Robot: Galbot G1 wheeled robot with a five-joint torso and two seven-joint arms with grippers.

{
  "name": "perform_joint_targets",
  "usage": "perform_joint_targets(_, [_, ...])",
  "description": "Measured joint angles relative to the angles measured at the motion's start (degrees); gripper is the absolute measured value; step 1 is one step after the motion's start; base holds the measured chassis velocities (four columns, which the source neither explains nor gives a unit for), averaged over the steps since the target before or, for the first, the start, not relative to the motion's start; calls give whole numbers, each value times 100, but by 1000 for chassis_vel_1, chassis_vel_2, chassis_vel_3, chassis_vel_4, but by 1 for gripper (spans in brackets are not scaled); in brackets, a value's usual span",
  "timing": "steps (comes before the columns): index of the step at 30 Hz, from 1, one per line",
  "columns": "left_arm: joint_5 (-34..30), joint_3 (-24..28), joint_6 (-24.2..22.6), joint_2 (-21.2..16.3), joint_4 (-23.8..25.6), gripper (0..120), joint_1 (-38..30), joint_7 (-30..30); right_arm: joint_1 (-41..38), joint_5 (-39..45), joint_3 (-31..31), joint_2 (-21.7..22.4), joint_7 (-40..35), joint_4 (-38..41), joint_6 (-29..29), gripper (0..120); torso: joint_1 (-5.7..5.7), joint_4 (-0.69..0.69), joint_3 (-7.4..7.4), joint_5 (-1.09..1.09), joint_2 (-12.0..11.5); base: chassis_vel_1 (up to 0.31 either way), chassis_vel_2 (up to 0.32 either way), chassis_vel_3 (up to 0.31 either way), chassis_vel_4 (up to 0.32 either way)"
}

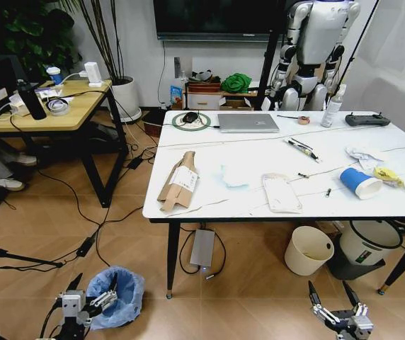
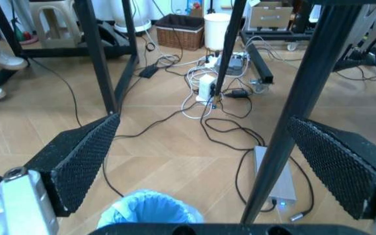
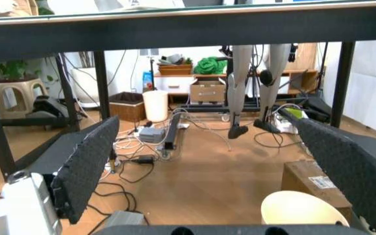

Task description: Pick up the trash bin and place the trash from the table into it.

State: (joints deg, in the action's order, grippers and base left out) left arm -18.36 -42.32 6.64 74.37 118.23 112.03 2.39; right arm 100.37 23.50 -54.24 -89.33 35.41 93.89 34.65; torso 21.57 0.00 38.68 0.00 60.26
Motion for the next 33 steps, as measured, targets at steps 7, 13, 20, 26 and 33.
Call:
perform_joint_targets(7, [-8, -7, -20, 23, 11, 100, 7, -7, -9, 0, 3, 9, 1, 6, 0, 100, -96, 0, -121, 0, -217, 0, 0, 0, 0])
perform_joint_targets(13, [-9, -7, -23, 42, 21, 100, 11, -10, -12, 6, 2, 29, 1, 1, 2, 100, -170, 0, -227, 0, -397, 0, 0, 0, 0])
perform_joint_targets(20, [-8, -20, -22, 61, 28, 100, 21, -13, -19, 12, 3, 37, 2, 1, 5, 100, -257, 0, -345, 0, -601, 0, 0, 0, 0])
perform_joint_targets(26, [-12, -20, -23, 75, 28, 100, 21, -21, -25, 15, 10, 33, 5, -17, 13, 100, -327, 0, -439, 0, -767, 0, 0, 0, 0])
perform_joint_targets(33, [-44, -14, -23, 92, 11, 100, 16, -24, -31, 26, 6, 55, 6, -26, 17, 100, -405, 0, -541, 0, -946, 0, 0, 0, 0])
